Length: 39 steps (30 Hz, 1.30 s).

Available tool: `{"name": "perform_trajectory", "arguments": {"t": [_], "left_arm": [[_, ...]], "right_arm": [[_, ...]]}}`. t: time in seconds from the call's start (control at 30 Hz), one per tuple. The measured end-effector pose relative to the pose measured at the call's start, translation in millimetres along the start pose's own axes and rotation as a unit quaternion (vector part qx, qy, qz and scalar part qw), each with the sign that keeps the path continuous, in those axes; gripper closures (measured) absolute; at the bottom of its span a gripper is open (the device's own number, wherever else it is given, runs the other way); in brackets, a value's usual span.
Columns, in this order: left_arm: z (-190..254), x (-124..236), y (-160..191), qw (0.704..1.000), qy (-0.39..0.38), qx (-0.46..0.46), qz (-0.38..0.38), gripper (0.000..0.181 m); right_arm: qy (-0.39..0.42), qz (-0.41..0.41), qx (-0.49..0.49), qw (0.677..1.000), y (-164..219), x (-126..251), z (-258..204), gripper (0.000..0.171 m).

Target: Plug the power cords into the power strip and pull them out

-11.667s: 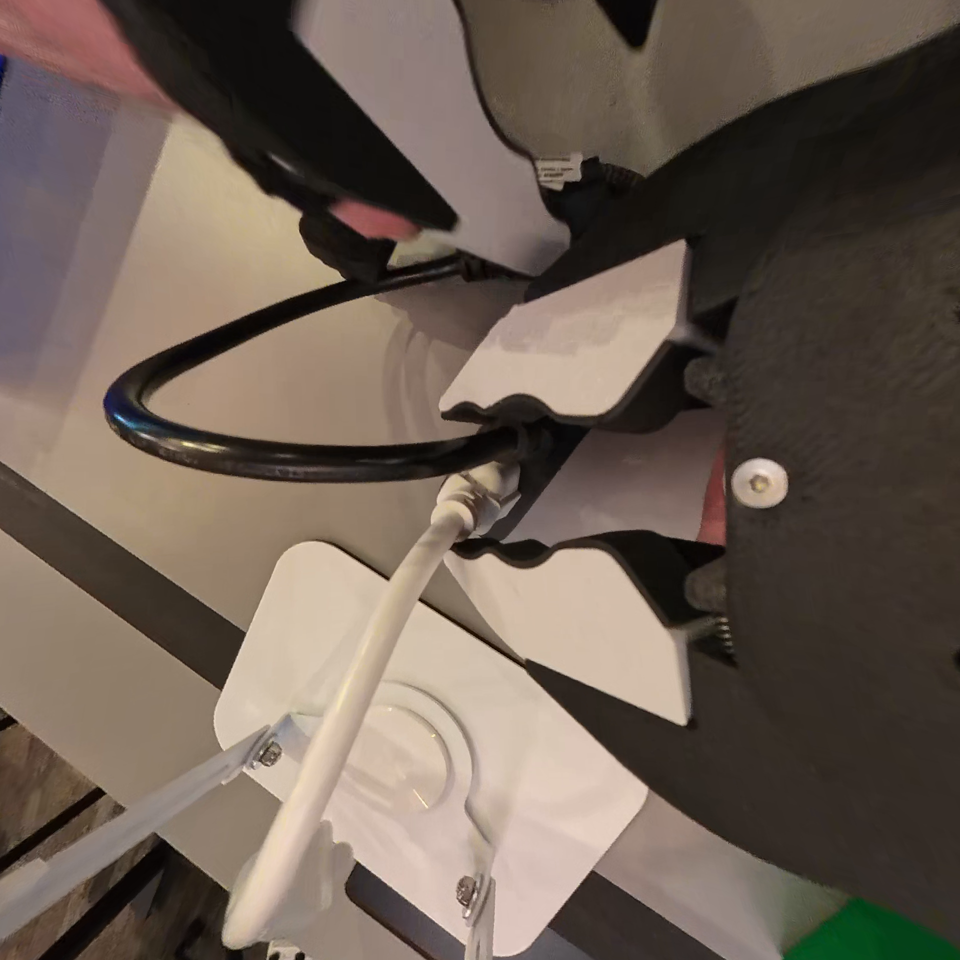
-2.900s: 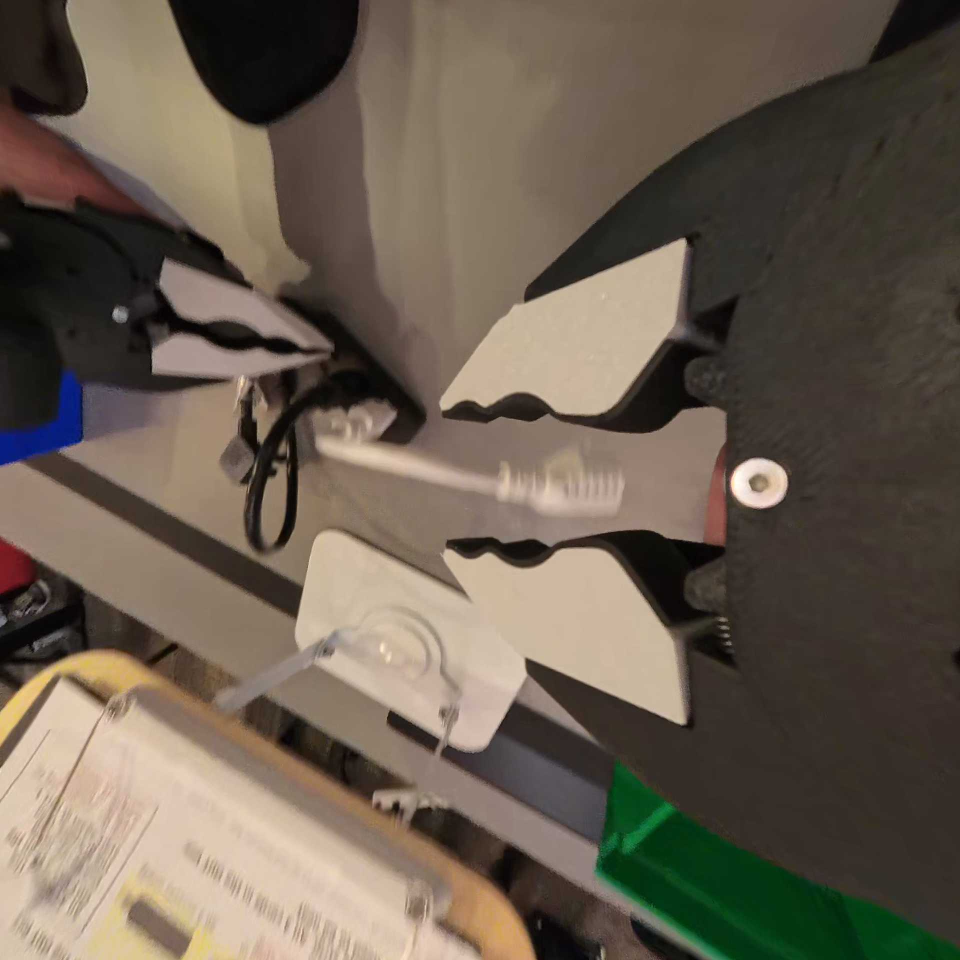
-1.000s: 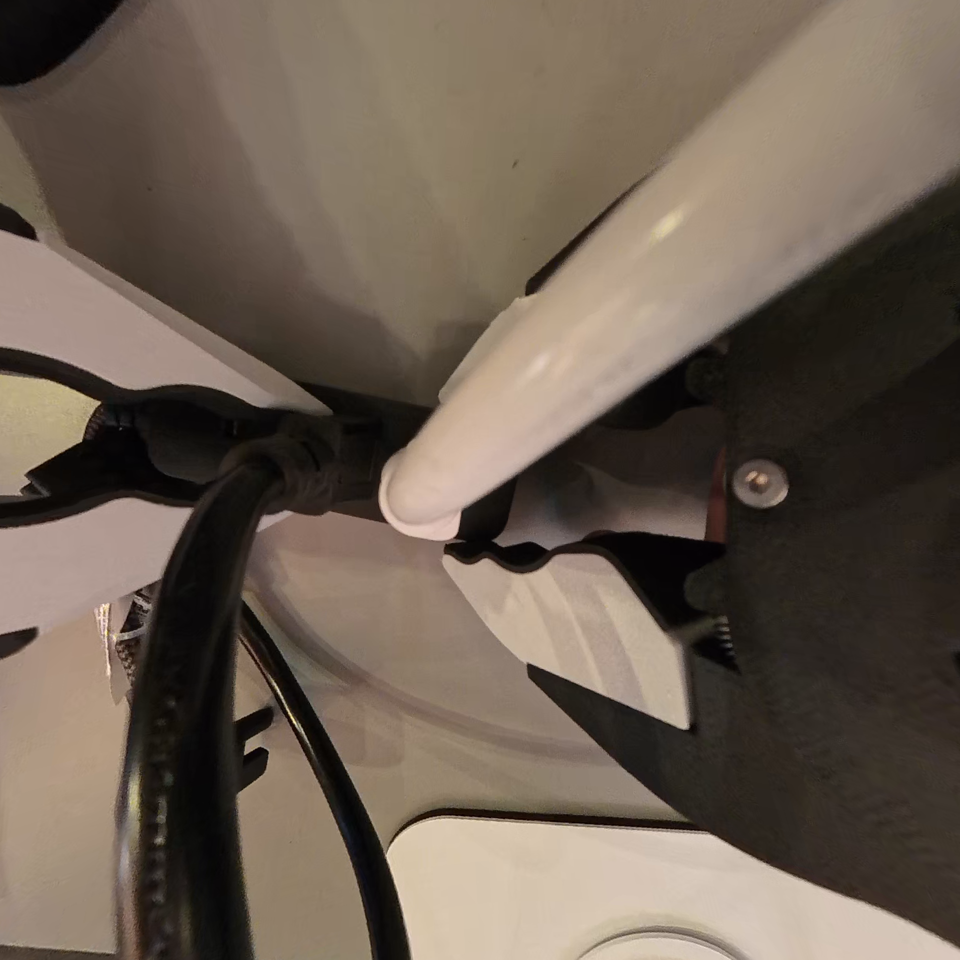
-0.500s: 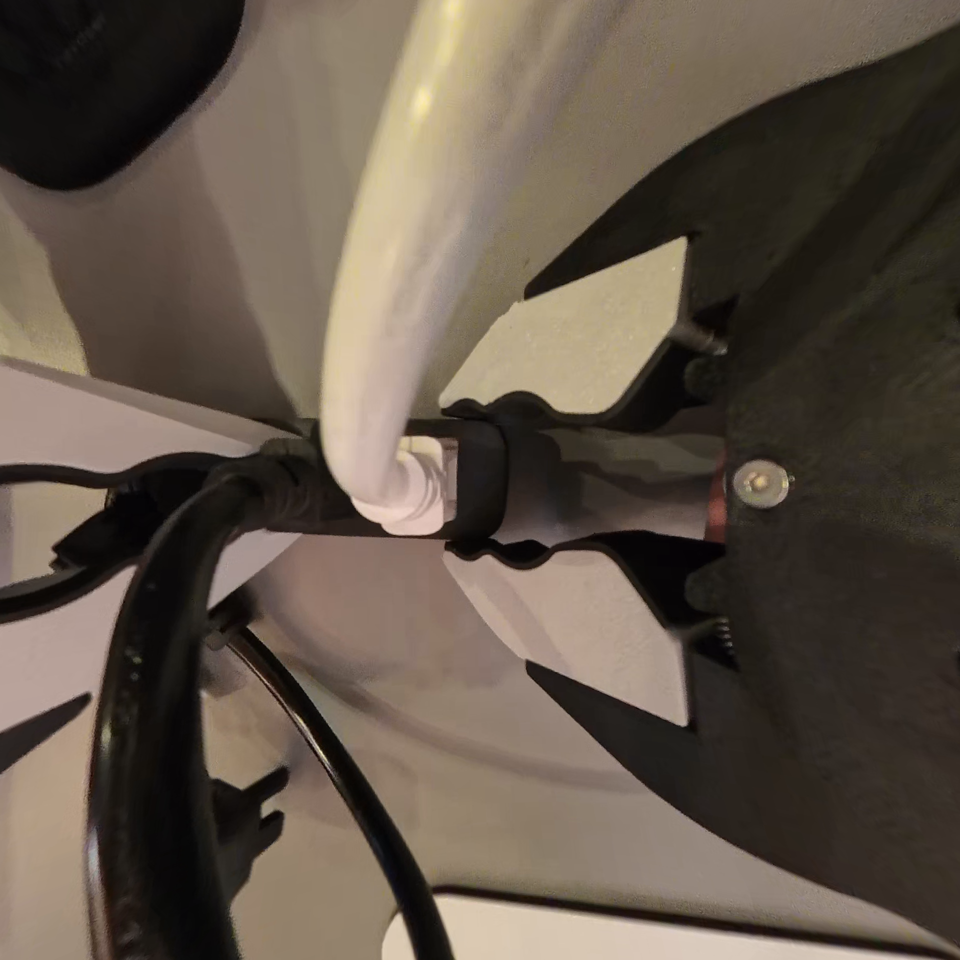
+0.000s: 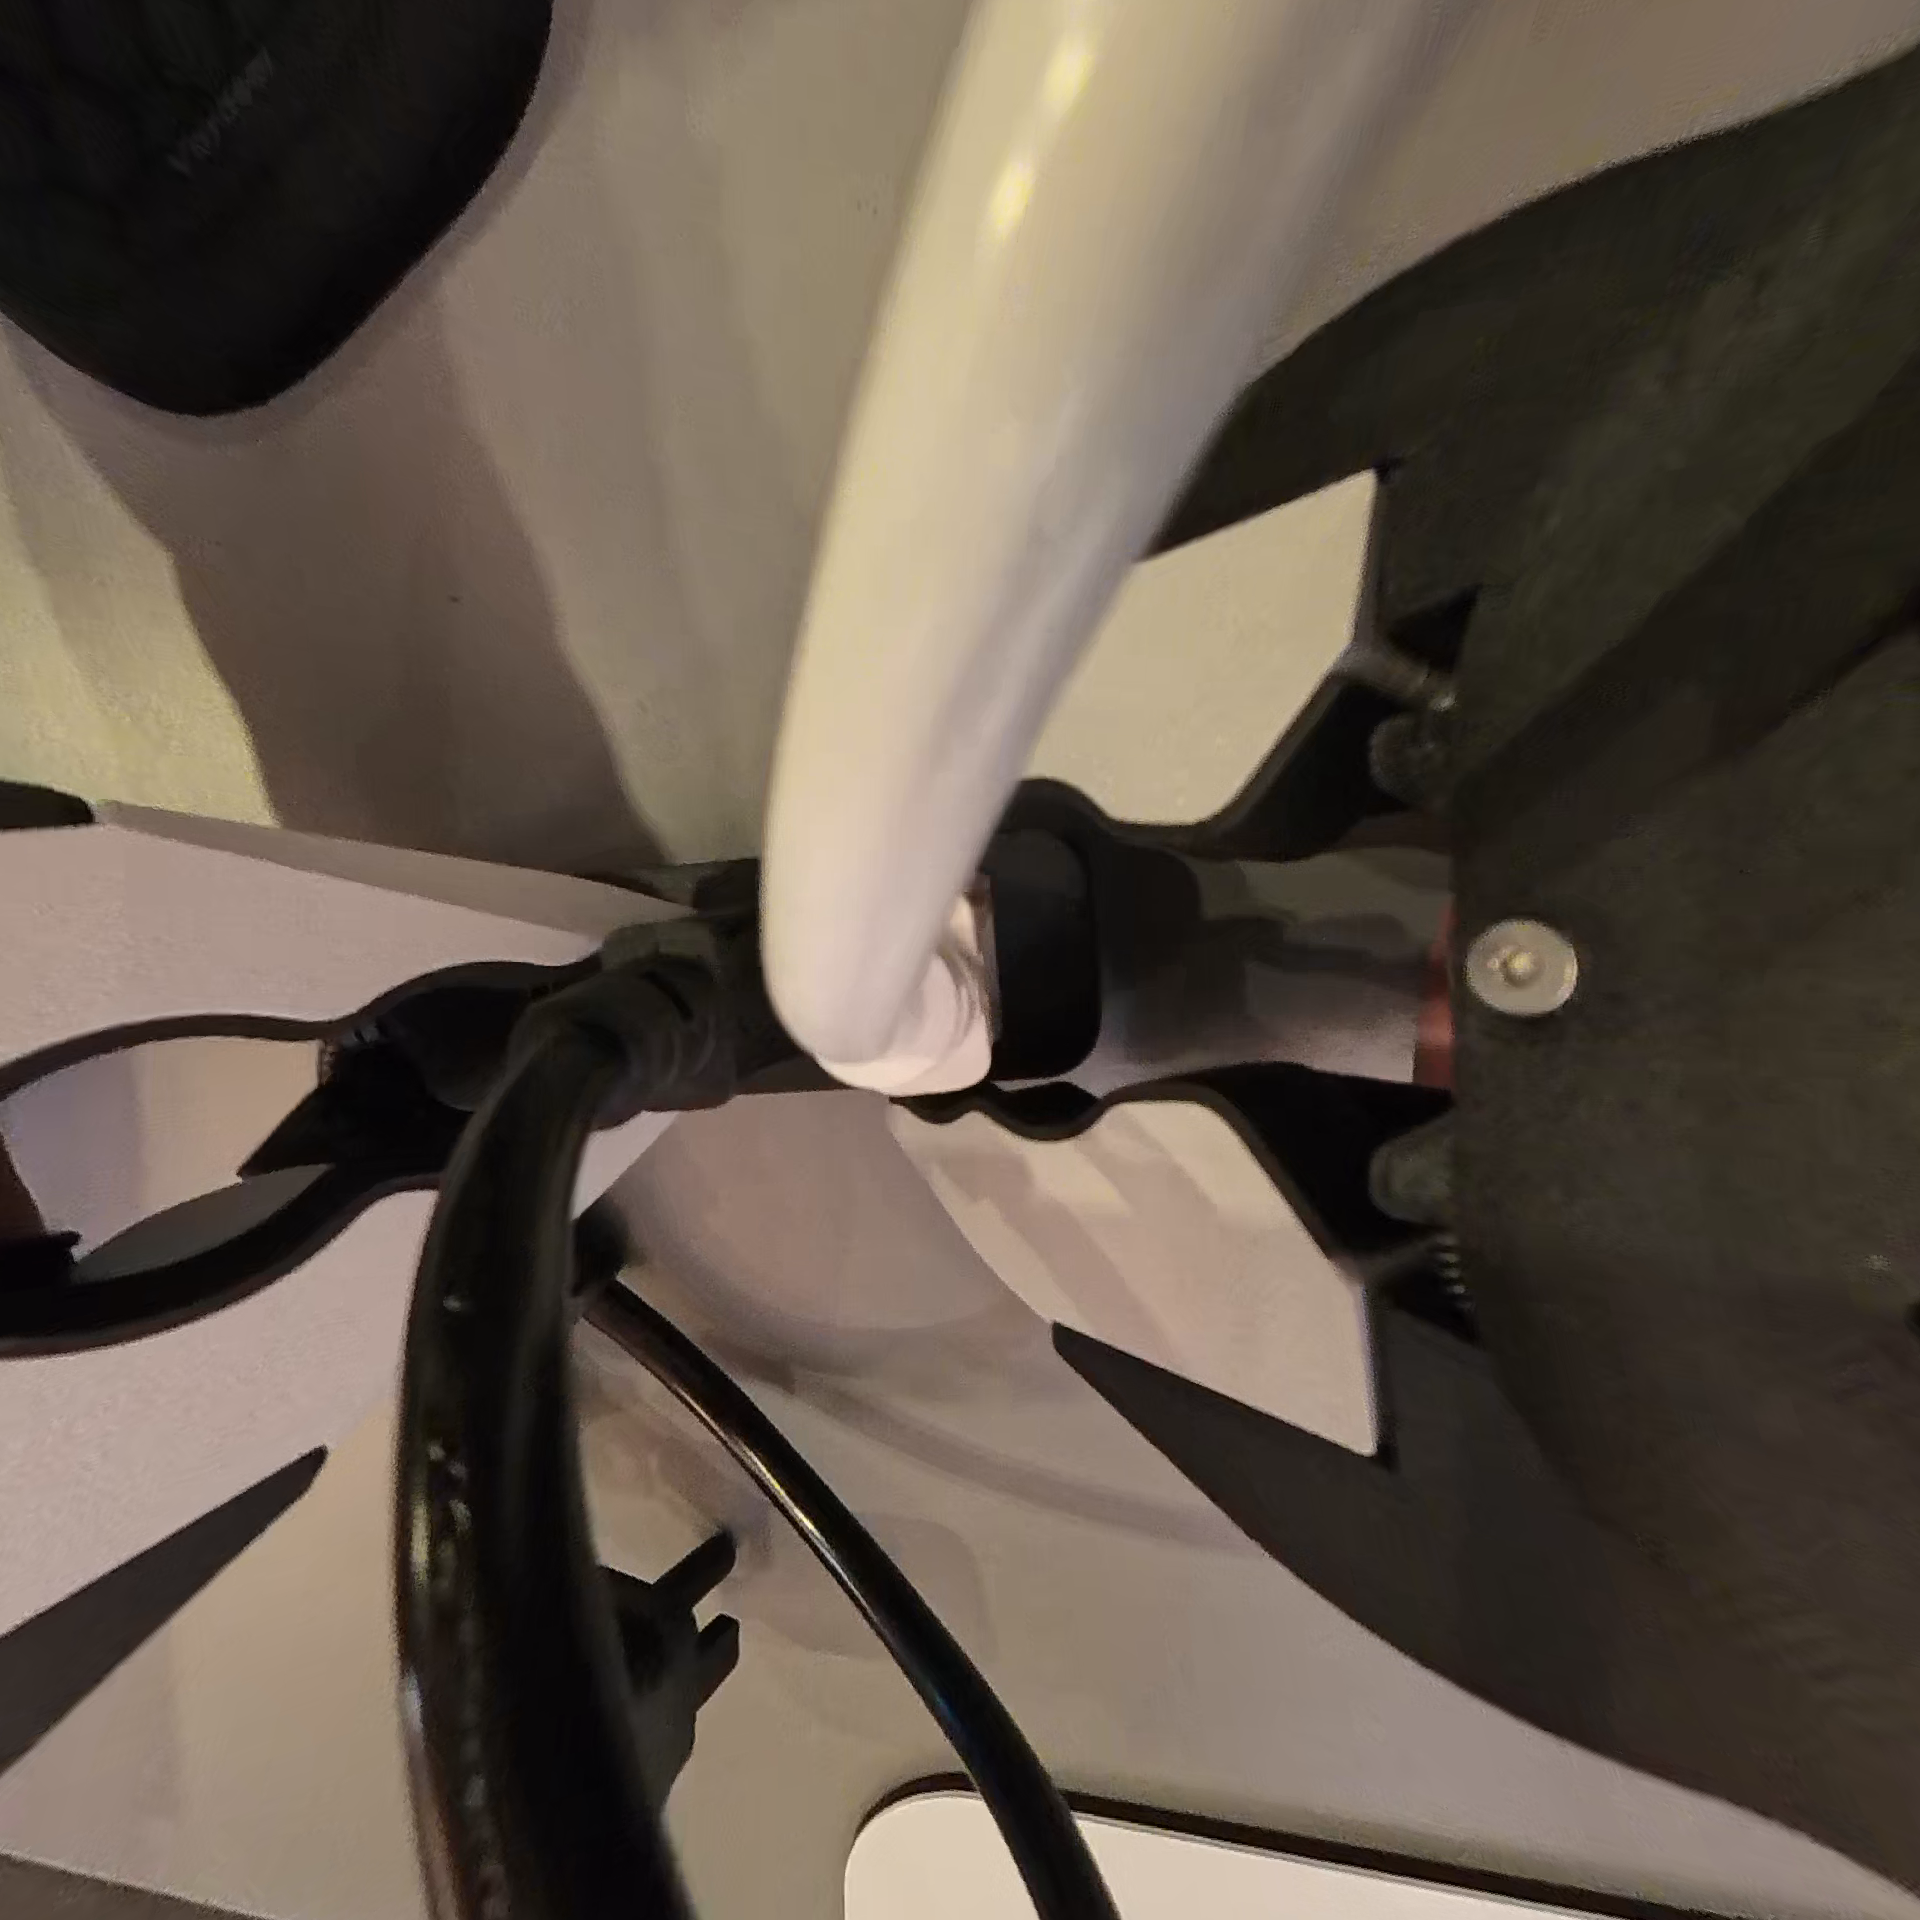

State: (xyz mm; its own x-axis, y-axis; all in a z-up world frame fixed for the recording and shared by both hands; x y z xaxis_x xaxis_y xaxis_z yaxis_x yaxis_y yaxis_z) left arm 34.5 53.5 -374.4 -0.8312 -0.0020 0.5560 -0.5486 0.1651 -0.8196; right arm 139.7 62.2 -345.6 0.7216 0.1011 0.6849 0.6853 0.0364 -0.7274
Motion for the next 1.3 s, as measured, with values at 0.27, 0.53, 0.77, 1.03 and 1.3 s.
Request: {"name": "perform_trajectory", "arguments": {"t": [0.27, 0.53, 0.77, 1.03, 1.3], "left_arm": [[1, 0, 1, 1.000, -0.009, 0.010, 0.006, 0.136], [0, 0, 1, 1.000, -0.007, 0.008, 0.005, 0.136], [0, 0, 1, 1.000, -0.008, 0.009, 0.005, 0.136], [-1, 0, 1, 1.000, -0.003, 0.007, 0.007, 0.136], [-1, -1, 0, 1.000, -0.010, 0.010, 0.002, 0.136]], "right_arm": [[0.061, -0.033, 0.006, 0.998, 0, 8, -7, 0.152], [0.137, -0.039, -0.026, 0.989, 2, 38, -27, 0.152], [0.157, -0.021, -0.030, 0.987, 1, 41, -42, 0.152], [0.178, 0.020, -0.047, 0.983, 5, 35, -41, 0.148], [0.177, 0.006, -0.070, 0.982, -5, 35, -41, 0.138]]}}
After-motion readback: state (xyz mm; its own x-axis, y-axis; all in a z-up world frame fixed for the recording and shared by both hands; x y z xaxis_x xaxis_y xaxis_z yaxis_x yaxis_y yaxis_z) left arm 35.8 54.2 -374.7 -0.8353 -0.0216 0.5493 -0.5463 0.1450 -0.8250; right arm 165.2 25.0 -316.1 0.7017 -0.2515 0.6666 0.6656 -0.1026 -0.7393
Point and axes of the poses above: each gripper's, where its closed fingertips meet, x back along the fingers, y out of its underside, z = x × y across the jaws, the point moved 7 cm from there along x, back along the fingers, and after that the axes turned 13 degrees about z, right-handed, at the moved point
